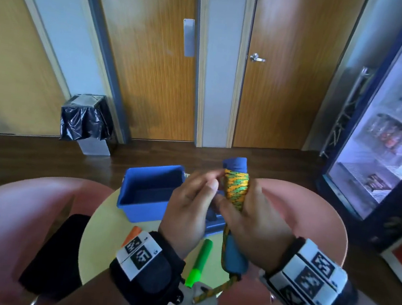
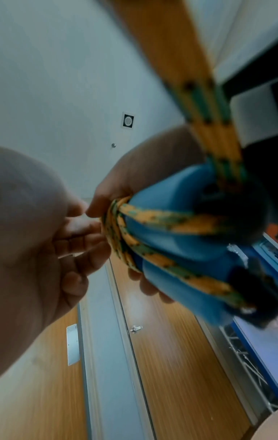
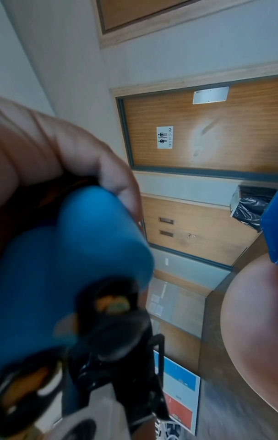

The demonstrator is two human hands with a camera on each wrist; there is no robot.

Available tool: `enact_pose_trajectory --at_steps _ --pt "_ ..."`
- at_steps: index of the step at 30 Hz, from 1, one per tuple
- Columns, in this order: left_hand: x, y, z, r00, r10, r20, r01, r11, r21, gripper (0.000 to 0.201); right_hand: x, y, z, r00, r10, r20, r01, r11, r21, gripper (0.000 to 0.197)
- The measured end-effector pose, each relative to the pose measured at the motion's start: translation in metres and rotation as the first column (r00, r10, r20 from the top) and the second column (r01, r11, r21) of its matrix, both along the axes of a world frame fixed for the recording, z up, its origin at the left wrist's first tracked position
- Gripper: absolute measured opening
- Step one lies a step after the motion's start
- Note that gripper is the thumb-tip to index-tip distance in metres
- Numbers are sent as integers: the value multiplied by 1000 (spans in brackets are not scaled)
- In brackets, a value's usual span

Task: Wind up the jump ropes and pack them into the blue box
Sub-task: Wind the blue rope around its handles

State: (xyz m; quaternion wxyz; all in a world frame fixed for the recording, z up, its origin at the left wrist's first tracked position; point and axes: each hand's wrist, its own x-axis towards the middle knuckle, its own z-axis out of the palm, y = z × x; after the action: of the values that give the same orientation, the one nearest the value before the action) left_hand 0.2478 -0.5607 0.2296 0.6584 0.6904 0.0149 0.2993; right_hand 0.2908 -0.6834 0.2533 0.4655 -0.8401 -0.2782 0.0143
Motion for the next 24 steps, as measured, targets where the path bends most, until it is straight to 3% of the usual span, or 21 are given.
enact_pose_trajectory --at_steps 6,11,13,17,19,24 --pt "14 -33 -1 1000 -5 -5 5 1000 -7 27 11 -27 -6 1000 -10 20 10 1000 -18 32" --pt "29 -43 -2 997 70 -29 -62 976 207 44 23 -38 -7 1000 -24 15 25 999 -33 34" --pt "34 -41 -1 993 116 -21 -102 934 341 55 25 -41 -6 1000 5 -20 -5 1000 -27 32" --pt "37 -40 0 989 144 21 -135 854 503 53 30 -46 -11 990 67 -122 -55 994 99 38" --pt "37 -40 -2 990 136 34 -134 847 515 53 32 -46 -15 975 109 -196 -78 985 156 52" --pt "40 -38 -5 995 75 -58 -46 915 401 53 46 -49 -26 905 118 -408 -18 970 242 40"
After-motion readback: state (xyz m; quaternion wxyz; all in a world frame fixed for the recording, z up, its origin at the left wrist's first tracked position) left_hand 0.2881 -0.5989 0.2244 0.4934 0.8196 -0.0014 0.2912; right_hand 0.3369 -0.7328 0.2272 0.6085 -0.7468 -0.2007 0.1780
